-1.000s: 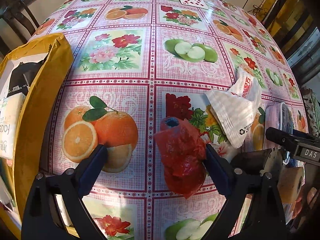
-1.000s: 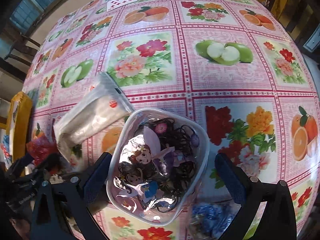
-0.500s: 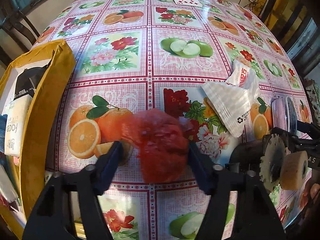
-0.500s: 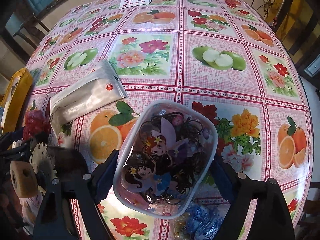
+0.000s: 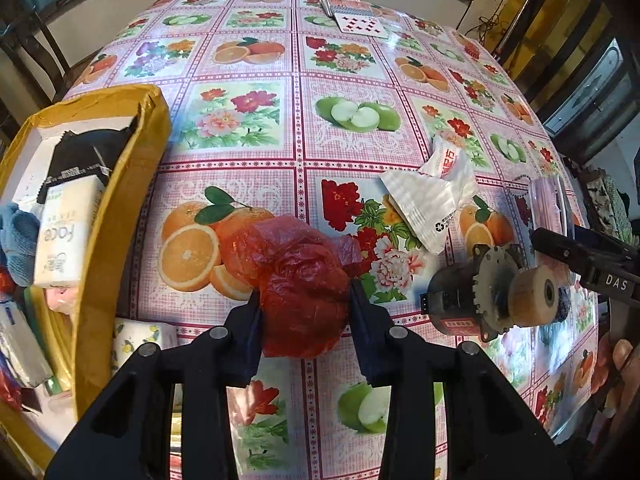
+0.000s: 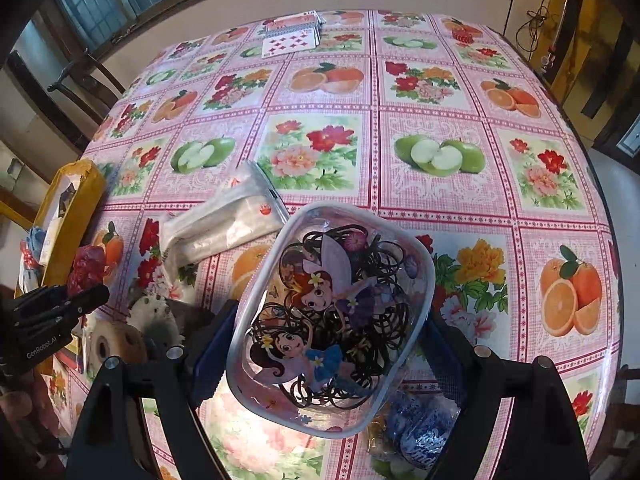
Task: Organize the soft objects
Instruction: 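Place the red bag and clear container into the yellow box, opening both grippers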
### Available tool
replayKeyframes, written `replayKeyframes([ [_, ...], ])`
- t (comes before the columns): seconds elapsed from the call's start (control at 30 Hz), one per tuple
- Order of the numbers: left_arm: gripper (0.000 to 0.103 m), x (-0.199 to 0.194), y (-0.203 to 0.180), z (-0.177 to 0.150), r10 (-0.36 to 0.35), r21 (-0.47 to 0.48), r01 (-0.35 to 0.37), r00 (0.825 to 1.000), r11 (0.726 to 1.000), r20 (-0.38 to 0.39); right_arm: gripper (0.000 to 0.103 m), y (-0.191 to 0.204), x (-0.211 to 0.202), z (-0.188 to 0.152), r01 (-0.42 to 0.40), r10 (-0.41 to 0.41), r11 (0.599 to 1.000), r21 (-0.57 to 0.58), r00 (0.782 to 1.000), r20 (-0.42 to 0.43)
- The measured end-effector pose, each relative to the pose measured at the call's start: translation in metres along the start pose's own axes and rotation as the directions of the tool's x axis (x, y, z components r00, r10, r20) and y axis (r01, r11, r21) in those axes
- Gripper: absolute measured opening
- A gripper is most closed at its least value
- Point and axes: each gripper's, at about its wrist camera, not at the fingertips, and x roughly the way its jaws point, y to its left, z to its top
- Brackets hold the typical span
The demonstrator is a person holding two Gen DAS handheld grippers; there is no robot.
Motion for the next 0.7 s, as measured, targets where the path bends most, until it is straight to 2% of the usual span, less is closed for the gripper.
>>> replayKeyframes([
  [0.13, 0.036, -0.028, 0.019, 0.003, 0.01, -0.007, -0.01, 0.999, 1.0, 0.042, 0.087, 0.019, -0.019, 0.02, -0.003, 0.004, 1.0, -0.025, 0.999, 0.034],
  [0.3, 0.036, -0.064, 0.063, 0.01, 0.073, -0.054, -0.067, 0.992, 0.996, 0.102, 0.087, 0.074, -0.039, 0.039, -0.039, 0.046, 0.995, -0.093, 0.996, 0.071],
  [0.47, 0.036, -0.085, 0.12, 0.007, 0.183, -0.132, -0.165, 0.972, 0.977, 0.145, 0.087, 0.161, -0.044, 0.053, -0.136, 0.152, 0.972, -0.192, 0.986, 0.07],
  [0.63, 0.036, -0.086, 0.173, -0.005, 0.243, -0.218, -0.21, 0.96, 0.953, 0.14, 0.086, 0.259, -0.02, 0.058, -0.227, 0.241, 0.934, -0.276, 0.97, 0.018],
  [0.7, 0.036, -0.083, 0.189, -0.01, 0.241, -0.241, -0.205, 0.962, 0.949, 0.128, 0.086, 0.294, -0.006, 0.056, -0.255, 0.264, 0.919, -0.301, 0.964, -0.009],
])
